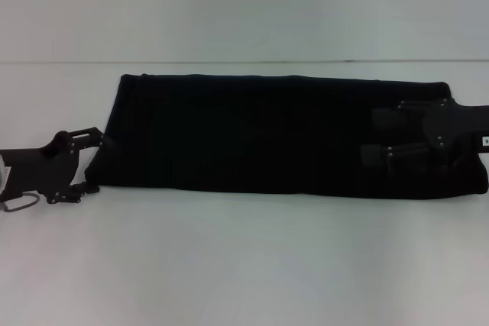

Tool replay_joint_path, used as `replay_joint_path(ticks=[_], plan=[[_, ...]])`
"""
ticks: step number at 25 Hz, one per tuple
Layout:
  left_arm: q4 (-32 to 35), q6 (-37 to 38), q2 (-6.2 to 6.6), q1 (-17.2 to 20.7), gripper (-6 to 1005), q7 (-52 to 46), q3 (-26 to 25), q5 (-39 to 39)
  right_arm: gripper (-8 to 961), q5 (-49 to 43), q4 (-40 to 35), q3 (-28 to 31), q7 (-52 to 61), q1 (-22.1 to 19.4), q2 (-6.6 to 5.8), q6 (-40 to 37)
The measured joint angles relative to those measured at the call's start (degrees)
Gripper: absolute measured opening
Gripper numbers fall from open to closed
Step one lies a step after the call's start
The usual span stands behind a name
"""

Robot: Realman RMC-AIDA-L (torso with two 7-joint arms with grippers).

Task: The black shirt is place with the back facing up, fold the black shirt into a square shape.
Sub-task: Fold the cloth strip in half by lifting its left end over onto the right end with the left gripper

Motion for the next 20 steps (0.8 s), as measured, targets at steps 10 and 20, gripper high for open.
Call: replay_joint_path(ticks=[10,20], plan=[[-0.6,-1.0,0.15,-0.7,883,1.0,0.7,0.1,916,0.7,0.0,0.0,0.0,0.1,-0.17,-0.5],[0.2,2.1,0.54,-0.1,884,1.6,-0.8,-1.7,917,0.7,0.0,0.0,0.1,0.1,-0.28,-0.5]])
